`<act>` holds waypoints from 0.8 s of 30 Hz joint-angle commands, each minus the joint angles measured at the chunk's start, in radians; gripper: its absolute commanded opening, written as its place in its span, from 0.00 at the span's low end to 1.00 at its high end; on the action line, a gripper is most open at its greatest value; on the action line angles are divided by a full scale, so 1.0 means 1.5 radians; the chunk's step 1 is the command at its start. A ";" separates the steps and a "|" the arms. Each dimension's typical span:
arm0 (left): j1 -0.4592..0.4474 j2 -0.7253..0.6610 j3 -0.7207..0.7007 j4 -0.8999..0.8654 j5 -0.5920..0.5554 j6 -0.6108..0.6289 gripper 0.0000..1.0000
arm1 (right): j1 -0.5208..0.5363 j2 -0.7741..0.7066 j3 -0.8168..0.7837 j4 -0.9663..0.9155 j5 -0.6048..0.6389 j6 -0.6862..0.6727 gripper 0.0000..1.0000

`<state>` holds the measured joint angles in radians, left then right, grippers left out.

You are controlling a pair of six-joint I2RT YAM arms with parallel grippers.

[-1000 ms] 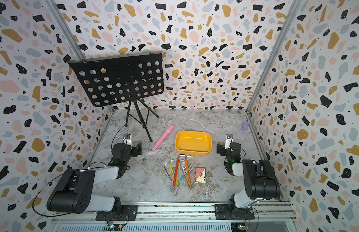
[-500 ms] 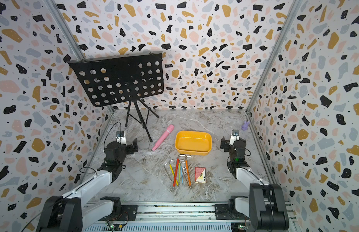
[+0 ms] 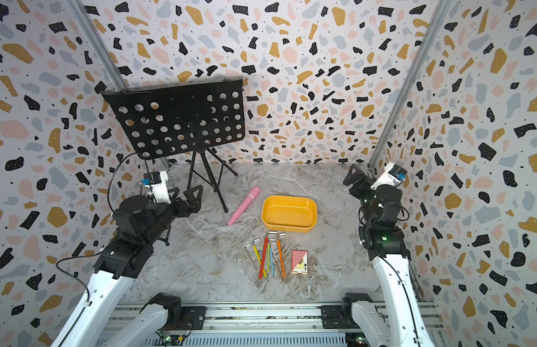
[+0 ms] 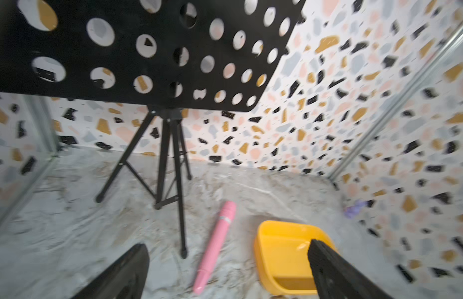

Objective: Put the hex key on the desktop into the storage box
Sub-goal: Pick up the Allen key from the center of the board.

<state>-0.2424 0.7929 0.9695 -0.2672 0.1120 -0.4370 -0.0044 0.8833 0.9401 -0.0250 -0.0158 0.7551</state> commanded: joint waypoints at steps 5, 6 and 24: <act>-0.019 0.073 -0.046 -0.104 0.181 -0.186 0.98 | 0.058 0.086 0.103 -0.304 -0.102 0.023 0.99; -0.029 0.071 -0.039 -0.139 0.159 -0.173 0.96 | 0.072 0.087 0.122 -0.350 -0.089 -0.003 0.96; -0.142 -0.018 0.014 -0.466 -0.054 0.013 0.89 | 0.535 0.359 0.149 -0.636 0.000 -0.102 0.41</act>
<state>-0.4530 0.7731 0.9516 -0.9501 0.0513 -0.4812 0.7532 1.3636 1.1488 -0.9493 -0.0063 0.6125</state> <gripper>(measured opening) 0.894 0.435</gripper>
